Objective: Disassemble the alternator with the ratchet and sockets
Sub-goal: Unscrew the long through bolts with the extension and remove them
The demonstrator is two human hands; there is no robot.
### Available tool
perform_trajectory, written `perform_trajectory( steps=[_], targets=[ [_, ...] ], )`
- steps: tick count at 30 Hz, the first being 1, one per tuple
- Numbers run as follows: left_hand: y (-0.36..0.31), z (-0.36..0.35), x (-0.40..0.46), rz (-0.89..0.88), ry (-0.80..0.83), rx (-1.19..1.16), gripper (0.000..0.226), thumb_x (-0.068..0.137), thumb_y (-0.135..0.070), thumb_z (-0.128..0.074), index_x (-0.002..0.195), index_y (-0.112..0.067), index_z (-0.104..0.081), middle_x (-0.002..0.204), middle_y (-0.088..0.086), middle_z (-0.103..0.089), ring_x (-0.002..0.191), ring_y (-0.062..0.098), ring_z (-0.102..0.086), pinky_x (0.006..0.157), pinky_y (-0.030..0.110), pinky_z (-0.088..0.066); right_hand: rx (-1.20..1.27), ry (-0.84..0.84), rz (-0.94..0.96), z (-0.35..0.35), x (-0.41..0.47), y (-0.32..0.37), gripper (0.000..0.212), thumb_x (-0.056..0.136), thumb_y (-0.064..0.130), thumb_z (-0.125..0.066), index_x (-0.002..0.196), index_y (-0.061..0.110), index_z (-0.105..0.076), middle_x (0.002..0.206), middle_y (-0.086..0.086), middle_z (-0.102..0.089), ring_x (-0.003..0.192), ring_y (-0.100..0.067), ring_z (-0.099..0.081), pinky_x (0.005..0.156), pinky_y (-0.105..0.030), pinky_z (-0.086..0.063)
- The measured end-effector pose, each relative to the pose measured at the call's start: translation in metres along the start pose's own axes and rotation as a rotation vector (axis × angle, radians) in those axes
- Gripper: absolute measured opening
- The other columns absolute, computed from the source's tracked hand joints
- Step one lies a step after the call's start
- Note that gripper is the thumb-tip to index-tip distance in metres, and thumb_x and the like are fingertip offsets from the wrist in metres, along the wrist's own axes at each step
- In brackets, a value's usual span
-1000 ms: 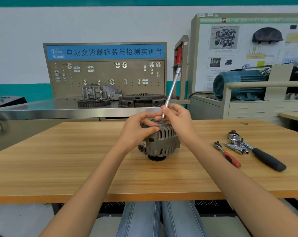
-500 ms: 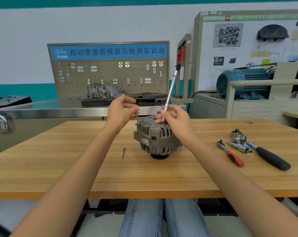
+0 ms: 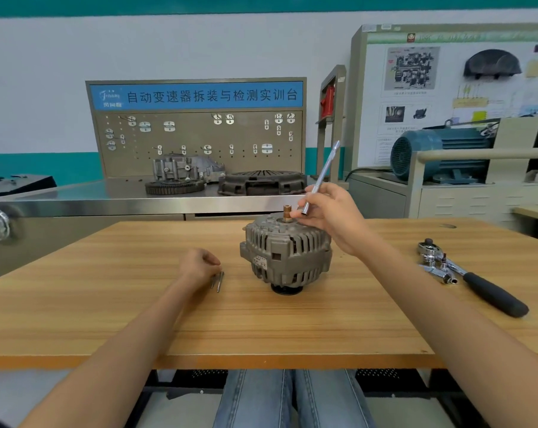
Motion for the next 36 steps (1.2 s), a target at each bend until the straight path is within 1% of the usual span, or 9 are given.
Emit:
perform_trajectory(
  steps=[7, 10, 13, 15, 19, 22, 26, 33, 36],
  targets=[
    [0.001, -0.006, 0.003, -0.03, 0.006, 0.078, 0.017, 0.084, -0.006, -0.07, 0.1, 0.001, -0.068, 0.105, 0.019, -0.069, 0.091, 0.026, -0.063, 0.078, 0.031, -0.048, -0.115, -0.083, -0.036, 0.032, 0.012, 0.001, 0.009, 0.098, 0.014, -0.047, 0.104, 0.009, -0.053, 0.084, -0.006, -0.066, 0.07, -0.014, -0.066, 0.059, -0.022, -0.053],
    [-0.025, 0.002, -0.006, -0.132, -0.112, 0.089, 0.027, 0.093, -0.018, -0.061, 0.112, 0.001, -0.064, 0.115, 0.016, -0.066, 0.104, 0.026, -0.061, 0.085, 0.031, -0.045, -0.168, -0.177, -0.034, 0.043, 0.018, -0.006, 0.017, 0.1, 0.014, -0.043, 0.111, 0.006, -0.054, 0.088, -0.006, -0.066, 0.079, -0.015, -0.065, 0.066, -0.022, -0.051],
    [-0.074, 0.009, -0.03, -0.269, -0.214, -0.145, 0.034, 0.098, -0.033, -0.049, 0.113, -0.006, -0.062, 0.112, 0.01, -0.066, 0.103, 0.023, -0.061, 0.083, 0.03, -0.045, -0.187, -0.278, 0.009, 0.049, 0.021, -0.009, 0.017, 0.1, 0.016, -0.042, 0.107, 0.009, -0.055, 0.094, -0.008, -0.068, 0.091, -0.018, -0.064, 0.078, -0.026, -0.05],
    [-0.103, 0.006, -0.048, -0.337, -0.161, -0.284, 0.042, 0.096, -0.049, -0.047, 0.115, -0.013, -0.057, 0.111, 0.0, -0.063, 0.099, 0.014, -0.059, 0.074, 0.023, -0.042, -0.192, -0.32, 0.057, 0.049, 0.021, -0.008, 0.013, 0.1, 0.018, -0.042, 0.1, 0.014, -0.054, 0.091, -0.004, -0.07, 0.085, -0.01, -0.063, 0.068, -0.017, -0.044],
    [-0.124, -0.019, -0.069, -0.362, 0.064, -0.121, 0.094, 0.078, -0.072, -0.053, 0.148, -0.015, -0.027, 0.146, 0.006, -0.037, 0.132, 0.022, -0.037, 0.105, 0.041, -0.039, -0.267, -0.35, 0.104, 0.048, 0.021, -0.006, 0.009, 0.1, 0.019, -0.042, 0.103, 0.017, -0.05, 0.082, 0.005, -0.067, 0.074, 0.005, -0.054, 0.057, -0.013, -0.032],
    [-0.121, -0.029, -0.072, -0.376, 0.029, -0.037, 0.095, 0.076, -0.066, -0.061, 0.149, -0.018, -0.024, 0.147, 0.007, -0.029, 0.139, 0.023, -0.023, 0.111, 0.041, -0.027, -0.284, -0.347, 0.099, 0.047, 0.021, -0.007, 0.01, 0.101, 0.019, -0.04, 0.103, 0.017, -0.049, 0.084, 0.003, -0.066, 0.073, 0.005, -0.053, 0.054, -0.01, -0.034],
    [-0.117, -0.028, -0.067, -0.433, 0.006, -0.068, 0.086, 0.076, -0.063, -0.064, 0.144, -0.019, -0.033, 0.143, 0.003, -0.036, 0.134, 0.02, -0.03, 0.107, 0.037, -0.032, -0.364, -0.337, 0.145, 0.048, 0.02, -0.005, 0.011, 0.102, 0.018, -0.037, 0.098, 0.017, -0.048, 0.086, -0.002, -0.063, 0.078, -0.003, -0.055, 0.067, -0.016, -0.037],
    [-0.108, -0.016, -0.048, -0.473, 0.286, -0.208, 0.083, 0.074, -0.058, -0.066, 0.144, -0.028, -0.033, 0.141, -0.005, -0.043, 0.116, 0.008, -0.047, 0.084, 0.018, -0.043, -0.323, -0.25, 0.157, 0.05, 0.011, 0.003, 0.016, 0.101, 0.019, -0.04, 0.107, 0.012, -0.053, 0.079, 0.004, -0.065, 0.075, -0.003, -0.055, 0.06, -0.014, -0.04],
    [-0.11, -0.009, -0.031, -0.486, 0.326, -0.171, 0.073, 0.085, -0.038, -0.068, 0.146, -0.029, -0.029, 0.151, -0.002, -0.034, 0.128, 0.011, -0.04, 0.098, 0.026, -0.038, -0.301, -0.159, 0.158, 0.051, 0.004, 0.008, 0.014, 0.1, 0.017, -0.043, 0.106, 0.011, -0.055, 0.085, 0.001, -0.069, 0.079, -0.002, -0.059, 0.061, -0.007, -0.043]
  ],
)
Point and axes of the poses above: each hand's wrist, its own x-axis towards the middle knuckle, its own z-axis out of the back of the hand, y = z × x, the point moved 5 cm from there along x, towards the middle knuckle
